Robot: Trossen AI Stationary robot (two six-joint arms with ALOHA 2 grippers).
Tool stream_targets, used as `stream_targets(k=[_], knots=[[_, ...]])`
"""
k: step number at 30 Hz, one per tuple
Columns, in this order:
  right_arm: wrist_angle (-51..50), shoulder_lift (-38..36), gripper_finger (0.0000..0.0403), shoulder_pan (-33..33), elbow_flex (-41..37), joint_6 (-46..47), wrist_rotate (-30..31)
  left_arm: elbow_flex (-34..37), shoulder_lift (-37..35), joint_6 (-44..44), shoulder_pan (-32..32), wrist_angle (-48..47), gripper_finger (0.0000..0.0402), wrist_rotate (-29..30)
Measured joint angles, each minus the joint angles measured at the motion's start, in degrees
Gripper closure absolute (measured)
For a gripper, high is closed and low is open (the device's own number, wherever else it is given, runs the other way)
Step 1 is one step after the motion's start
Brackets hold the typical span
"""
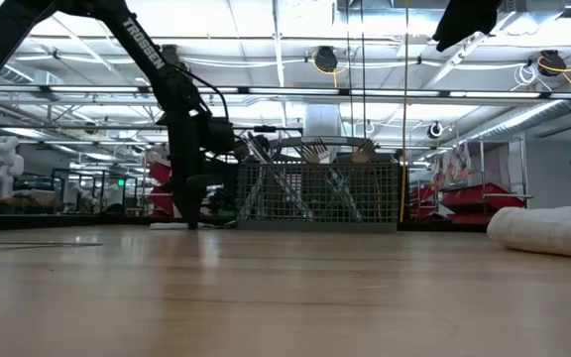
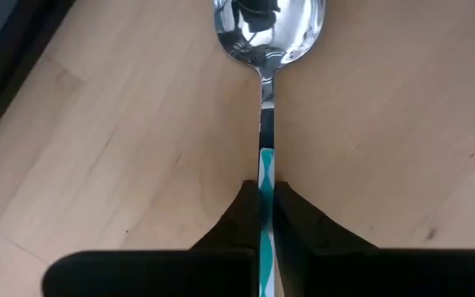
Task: Sort silverware
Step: Put the blue spoon into the gray silverware basket
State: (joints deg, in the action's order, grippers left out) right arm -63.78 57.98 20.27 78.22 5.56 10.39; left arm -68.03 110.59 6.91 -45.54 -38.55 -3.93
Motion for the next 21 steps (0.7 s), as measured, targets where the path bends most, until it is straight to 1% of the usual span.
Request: stream_targets(k=[5,8,11,14,21], knots=[[0.01,0.0,0.0204,0.0,0.0,0.02,-0.01,0.12,-1.11,-2.43,0.2,-4.4,0.0387,0.49],[0.02,0.0,0.0204,0.0,0.0,0.05,-0.02,0.56,-2.96,-3.63,-0.05,-7.35,0.0388,0.97],[0.04,0.0,0.0204,0.0,0.0,0.63,-0.04,0.44,-5.45,-3.78,-0.35,-7.52,0.0389,1.04],[0.04,0.0,0.0204,0.0,0.0,0.85,-0.04,0.44,-7.64,-3.68,-0.61,-9.91,0.0389,1.22],[0.06,0.0,0.0204,0.0,0.0,0.87,-0.04,0.42,-12.14,-3.7,-0.61,-12.36,0.0389,3.97]])
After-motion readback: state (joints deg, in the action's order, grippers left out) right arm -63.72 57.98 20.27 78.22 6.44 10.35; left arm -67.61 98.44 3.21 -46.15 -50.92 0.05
